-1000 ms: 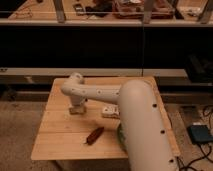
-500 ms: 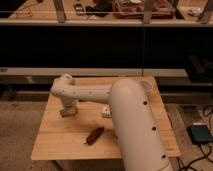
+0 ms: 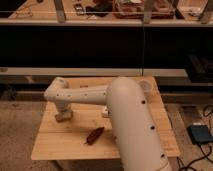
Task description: Wipe the white sponge on the table
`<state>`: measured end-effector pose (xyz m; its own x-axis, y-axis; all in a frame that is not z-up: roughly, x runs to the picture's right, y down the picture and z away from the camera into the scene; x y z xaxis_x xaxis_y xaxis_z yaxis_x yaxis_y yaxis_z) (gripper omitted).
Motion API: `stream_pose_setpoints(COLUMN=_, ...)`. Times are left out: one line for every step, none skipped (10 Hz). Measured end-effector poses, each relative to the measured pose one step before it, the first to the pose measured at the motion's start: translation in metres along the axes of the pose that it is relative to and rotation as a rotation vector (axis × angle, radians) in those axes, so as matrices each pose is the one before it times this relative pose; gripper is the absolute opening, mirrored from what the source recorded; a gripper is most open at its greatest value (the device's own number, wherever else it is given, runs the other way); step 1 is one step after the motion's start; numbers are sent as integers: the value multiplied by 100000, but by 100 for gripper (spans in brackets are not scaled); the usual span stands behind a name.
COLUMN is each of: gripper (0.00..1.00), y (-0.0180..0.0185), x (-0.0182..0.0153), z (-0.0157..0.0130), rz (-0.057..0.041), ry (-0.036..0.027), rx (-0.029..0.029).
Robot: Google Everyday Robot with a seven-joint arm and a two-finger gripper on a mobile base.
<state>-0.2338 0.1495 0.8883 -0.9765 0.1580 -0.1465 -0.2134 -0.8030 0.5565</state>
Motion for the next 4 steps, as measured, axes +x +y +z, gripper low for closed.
stream_pose_setpoints(gripper=0, y=-599, x=-149, z=-48, rz=475, ry=-380, rx=482)
stream_pose_setpoints(gripper=0, y=-601, x=-253, z=-120, rz=465, ry=-378, rx=392)
stream_pose_setpoints(gripper=0, y=-600, x=-200, z=-141, rz=178, ry=-125, rx=314)
stream_pose_setpoints(gripper=0, y=-892, x=77, z=-74, rz=-317, ry=1180, rx=1459)
